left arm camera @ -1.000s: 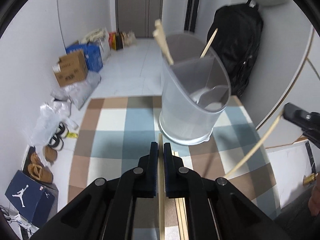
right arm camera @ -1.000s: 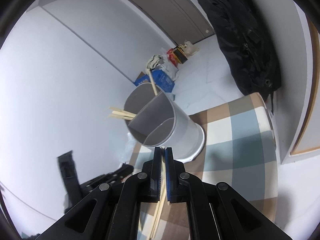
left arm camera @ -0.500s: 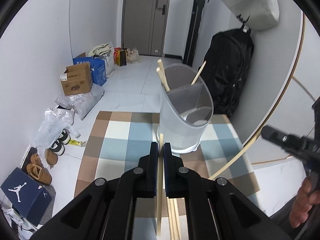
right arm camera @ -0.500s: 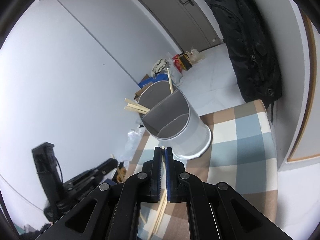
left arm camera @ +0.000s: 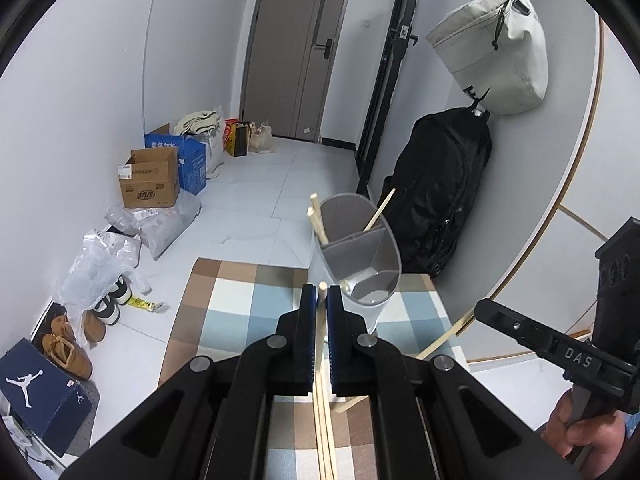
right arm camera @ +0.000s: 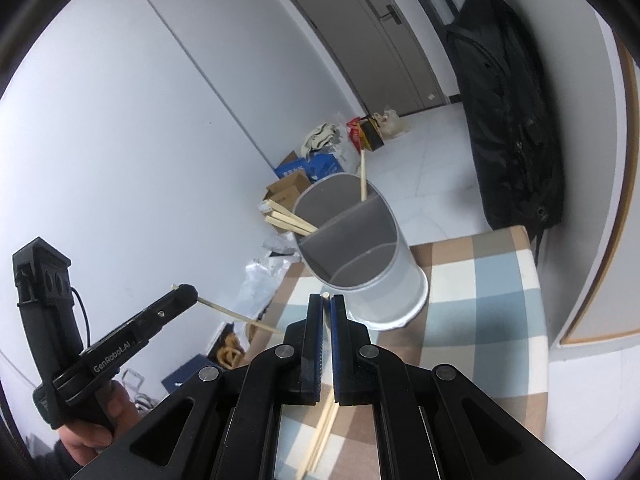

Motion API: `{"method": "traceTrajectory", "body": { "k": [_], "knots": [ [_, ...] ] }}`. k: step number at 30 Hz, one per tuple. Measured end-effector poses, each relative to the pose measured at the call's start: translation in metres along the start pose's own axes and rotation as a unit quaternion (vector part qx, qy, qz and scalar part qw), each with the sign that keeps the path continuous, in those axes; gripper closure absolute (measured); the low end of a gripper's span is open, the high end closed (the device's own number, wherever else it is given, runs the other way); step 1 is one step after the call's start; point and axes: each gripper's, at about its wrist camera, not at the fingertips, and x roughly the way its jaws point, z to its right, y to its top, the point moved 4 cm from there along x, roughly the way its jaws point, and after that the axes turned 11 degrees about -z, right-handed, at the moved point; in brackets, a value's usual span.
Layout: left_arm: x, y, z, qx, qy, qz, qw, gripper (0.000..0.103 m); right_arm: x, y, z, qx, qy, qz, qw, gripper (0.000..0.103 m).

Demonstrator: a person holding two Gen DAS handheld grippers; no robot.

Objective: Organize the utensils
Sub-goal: 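Carry both held chopsticks up and over the utensil holder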

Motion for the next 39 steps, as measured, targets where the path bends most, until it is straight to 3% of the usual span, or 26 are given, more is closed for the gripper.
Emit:
{"method": "traceTrajectory", "body": {
  "k": [9,19,39],
  "knots": [
    [-0.020,0.015,0.012,0.023,-0.011,0.011,0.9996,0.102,-0.021,0.021,-0.019,-0.009,0.002,0.023,1.000,0.100],
    [-0.042,0.054,0.023,0.035,-0.008,0.025,0.9990,0.102,-0.043,0.069,-0.046,-0.059,-0.006,0.038,0.998,0.100],
    [-0.032,0.135,0.031,0.043,-0.019,0.049,0.9977,0.102,-0.040,0.180,-0.054,-0.074,-0.016,0.069,0.995,0.100]
  ]
}}
